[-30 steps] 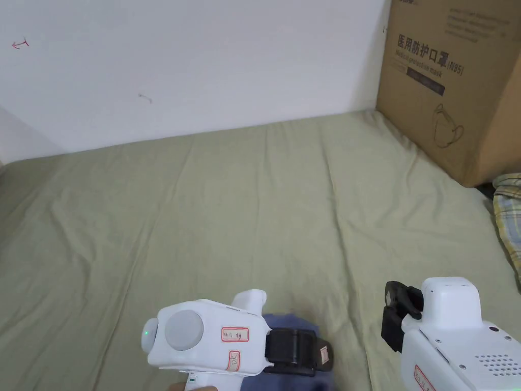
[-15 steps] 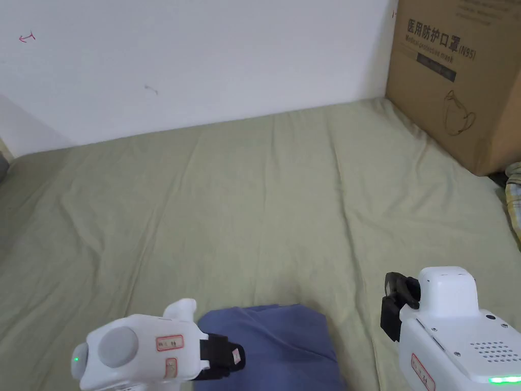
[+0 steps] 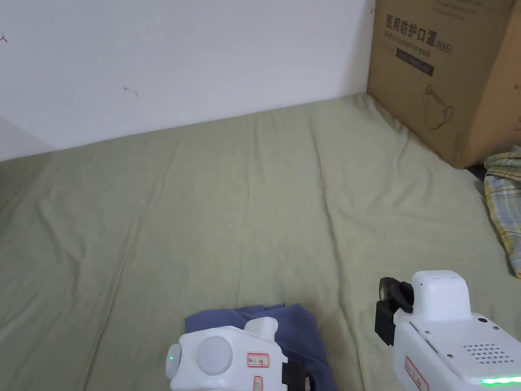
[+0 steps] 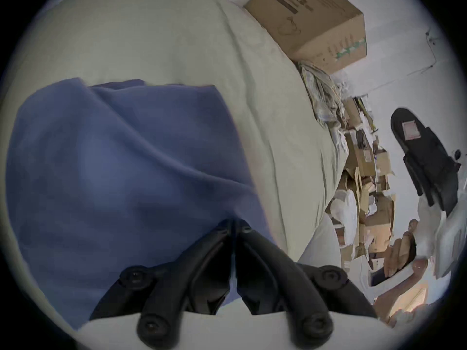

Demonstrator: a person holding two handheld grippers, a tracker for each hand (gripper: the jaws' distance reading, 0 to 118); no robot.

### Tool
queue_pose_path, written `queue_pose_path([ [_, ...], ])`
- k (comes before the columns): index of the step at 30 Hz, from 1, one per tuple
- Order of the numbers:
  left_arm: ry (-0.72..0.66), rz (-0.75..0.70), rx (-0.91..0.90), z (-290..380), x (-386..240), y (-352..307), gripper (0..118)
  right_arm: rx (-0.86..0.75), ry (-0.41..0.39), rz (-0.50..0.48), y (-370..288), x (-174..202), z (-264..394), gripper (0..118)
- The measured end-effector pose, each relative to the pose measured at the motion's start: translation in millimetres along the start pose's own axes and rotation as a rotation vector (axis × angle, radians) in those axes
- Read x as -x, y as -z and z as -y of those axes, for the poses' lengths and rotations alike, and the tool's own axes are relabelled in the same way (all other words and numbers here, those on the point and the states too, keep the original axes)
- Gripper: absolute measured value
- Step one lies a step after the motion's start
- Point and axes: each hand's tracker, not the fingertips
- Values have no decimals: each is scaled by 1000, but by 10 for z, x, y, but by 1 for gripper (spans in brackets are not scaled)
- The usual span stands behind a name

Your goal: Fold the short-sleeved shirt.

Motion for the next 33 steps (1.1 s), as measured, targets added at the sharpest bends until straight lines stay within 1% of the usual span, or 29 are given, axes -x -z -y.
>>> queue_pose_path([
  [3, 33, 20, 28, 22, -137, 126, 3, 6, 11, 7, 2, -32, 9, 0],
  [5, 84, -16, 46, 35, -147, 173, 3, 7, 17, 7, 5, -53, 14, 0],
  [6, 82, -20, 38, 33, -145, 162, 3, 7, 17, 9, 1, -55, 11, 0],
  [7, 67, -8, 32, 20, -122, 134, 3, 5, 14, 9, -7, -55, 4, 0],
  [9, 30, 81, 0, 6, -75, 5, 3, 2, 6, 12, -25, -44, -15, 0],
  [11, 29, 133, -47, -4, -51, -170, 3, 0, 1, 10, -37, -20, -46, 0],
  [13, 65, 118, -97, -23, -15, -405, 3, -1, -5, 1, -40, 18, -82, 0],
  [15, 53, 109, -140, -27, 85, -649, 3, -8, -16, -11, -47, 78, -137, 0],
  [16, 39, 113, -180, 38, -1, -871, 3, -11, -27, -21, -50, 125, -179, 0],
  [19, -20, 117, -273, 153, 284, -1290, 3, -26, -67, -75, -73, 292, -316, 0],
  [20, -52, 111, -297, 156, 563, -1378, 3, -22, -79, -106, -68, 358, -359, 0],
  [21, -71, 101, -321, 220, 667, -1479, 3, -12, -84, -140, -54, 421, -391, 0],
  [24, -145, 75, -372, 475, 972, -1722, 3, 67, -82, -270, 43, 640, -479, 0],
  [25, -178, 84, -379, 573, 1087, -1771, 3, 118, -88, -305, 132, 713, -466, 0],
  [26, -218, 96, -390, 675, 1206, -1807, 3, 195, -101, -328, 226, 813, -461, 0],
  [27, -245, 98, -399, 762, 1300, -1823, 3, 221, -113, -346, 301, 896, -424, 0],
  [28, -283, 97, -404, 851, 1374, -1823, 3, 283, -143, -357, 409, 990, -361, 0],
  [29, -314, 93, -409, 935, 1453, -1822, 3, 340, -162, -348, 497, 1091, -284, 0],
  [31, -346, 98, -415, 1070, 1569, -1806, 3, 455, -197, -347, 724, 1209, -73, 0],
  [32, -365, 110, -421, 1112, 1618, -1786, 3, 499, -183, -328, 836, 1232, 50, 0],
  [33, -373, 124, -424, 1152, 1656, -1771, 3, 554, -199, -310, 987, 1244, 195, 0],
])
